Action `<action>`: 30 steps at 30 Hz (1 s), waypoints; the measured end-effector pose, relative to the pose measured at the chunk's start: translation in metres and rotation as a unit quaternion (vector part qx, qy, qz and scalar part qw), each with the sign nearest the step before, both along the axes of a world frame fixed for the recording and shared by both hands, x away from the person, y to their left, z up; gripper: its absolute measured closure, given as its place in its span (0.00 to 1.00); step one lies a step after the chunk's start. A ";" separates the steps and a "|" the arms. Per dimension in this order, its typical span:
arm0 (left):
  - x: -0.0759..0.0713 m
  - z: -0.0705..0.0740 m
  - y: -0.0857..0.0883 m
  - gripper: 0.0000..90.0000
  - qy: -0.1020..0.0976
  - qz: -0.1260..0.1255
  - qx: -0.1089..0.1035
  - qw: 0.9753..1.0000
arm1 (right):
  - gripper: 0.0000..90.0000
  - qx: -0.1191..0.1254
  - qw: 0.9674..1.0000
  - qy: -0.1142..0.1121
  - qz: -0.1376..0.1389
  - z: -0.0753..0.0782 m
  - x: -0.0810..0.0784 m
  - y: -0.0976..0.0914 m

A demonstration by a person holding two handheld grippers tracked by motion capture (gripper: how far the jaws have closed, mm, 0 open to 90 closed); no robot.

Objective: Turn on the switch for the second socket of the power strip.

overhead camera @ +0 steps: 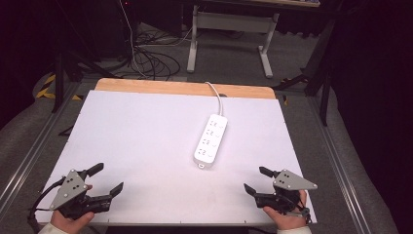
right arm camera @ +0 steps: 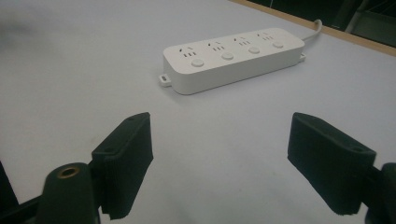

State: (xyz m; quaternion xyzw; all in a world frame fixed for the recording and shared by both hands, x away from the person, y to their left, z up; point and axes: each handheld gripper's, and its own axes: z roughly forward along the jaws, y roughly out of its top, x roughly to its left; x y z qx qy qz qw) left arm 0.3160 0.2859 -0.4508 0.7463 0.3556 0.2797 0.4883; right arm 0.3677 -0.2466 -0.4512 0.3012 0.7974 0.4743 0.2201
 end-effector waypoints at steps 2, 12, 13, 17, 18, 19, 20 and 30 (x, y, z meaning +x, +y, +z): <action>0.000 0.000 0.001 0.17 0.000 0.001 -0.004 1.000 | 0.25 -0.002 1.000 -0.002 0.000 0.000 0.000 0.001; 0.001 0.001 0.003 0.17 0.007 0.004 -0.016 1.000 | 0.25 -0.010 1.000 -0.006 0.000 0.001 -0.001 0.002; 0.001 0.001 0.004 0.17 0.007 0.007 -0.020 1.000 | 0.25 -0.010 1.000 -0.006 0.001 0.001 -0.001 0.003; 0.000 0.001 0.004 0.17 0.006 0.012 -0.025 1.000 | 0.26 -0.016 1.000 -0.011 0.004 0.001 -0.001 0.005; 0.000 0.001 0.003 0.17 0.003 0.013 -0.022 1.000 | 0.26 -0.016 1.000 -0.011 0.004 0.001 -0.001 0.005; 0.000 0.001 0.003 0.17 0.001 0.014 -0.016 1.000 | 0.27 -0.018 1.000 -0.012 0.004 0.002 -0.002 0.005; 0.000 0.001 0.002 0.17 0.001 0.015 -0.010 1.000 | 0.27 -0.017 1.000 -0.014 0.004 0.002 -0.002 0.005; 0.000 0.001 0.002 0.17 -0.001 0.015 -0.006 1.000 | 0.41 -0.024 1.000 -0.011 0.010 0.006 -0.002 0.007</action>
